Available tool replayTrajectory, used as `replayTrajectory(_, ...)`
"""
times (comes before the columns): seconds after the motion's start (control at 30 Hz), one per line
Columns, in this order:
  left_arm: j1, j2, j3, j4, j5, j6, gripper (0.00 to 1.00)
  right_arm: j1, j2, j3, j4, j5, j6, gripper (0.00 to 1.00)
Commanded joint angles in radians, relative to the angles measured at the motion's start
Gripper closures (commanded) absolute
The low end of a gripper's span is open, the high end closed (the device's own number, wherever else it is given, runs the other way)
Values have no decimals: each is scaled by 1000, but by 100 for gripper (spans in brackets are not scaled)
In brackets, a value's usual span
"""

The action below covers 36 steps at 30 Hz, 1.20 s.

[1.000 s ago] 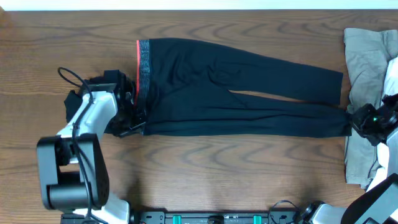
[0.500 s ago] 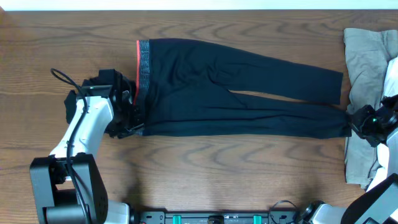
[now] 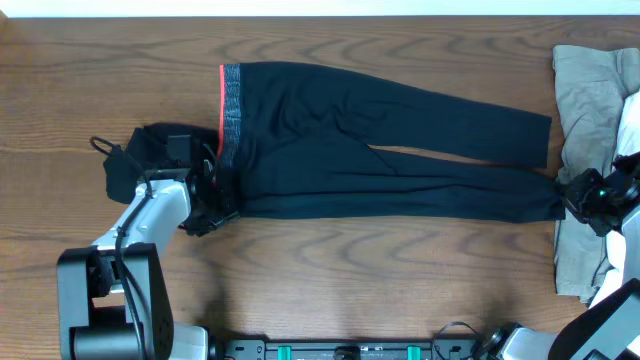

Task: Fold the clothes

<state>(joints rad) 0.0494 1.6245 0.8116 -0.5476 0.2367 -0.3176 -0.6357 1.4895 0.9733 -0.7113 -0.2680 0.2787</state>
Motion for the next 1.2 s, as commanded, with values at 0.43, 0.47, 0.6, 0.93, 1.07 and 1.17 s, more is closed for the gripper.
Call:
replayTrajectory(0.43,-2,-10,-22,50,-47,-209,61,-7,-5,5,1,6,13,99)
replayTrajectory(0.47,-2,-21,-22,49,-48,-220,62,-7,-5,5,2,6,13,99)
replayTrajectory(0.6,-1,-61,-22,57,-95,-241,61,-7,-5,5,2,6,13,99)
replayTrajectory(0.93,-2,-2,-29,72,-152,-233,71,-7,-5,5,4,6,13,99)
replayTrajectory(1.07,-1,6,-29,71,-151,-225,94,-7,-5,5,3,6,13,99)
replayTrajectory(1.17,-1,-17,-25,42,-148,-217,94,-7,-5,5,3,10,13,99)
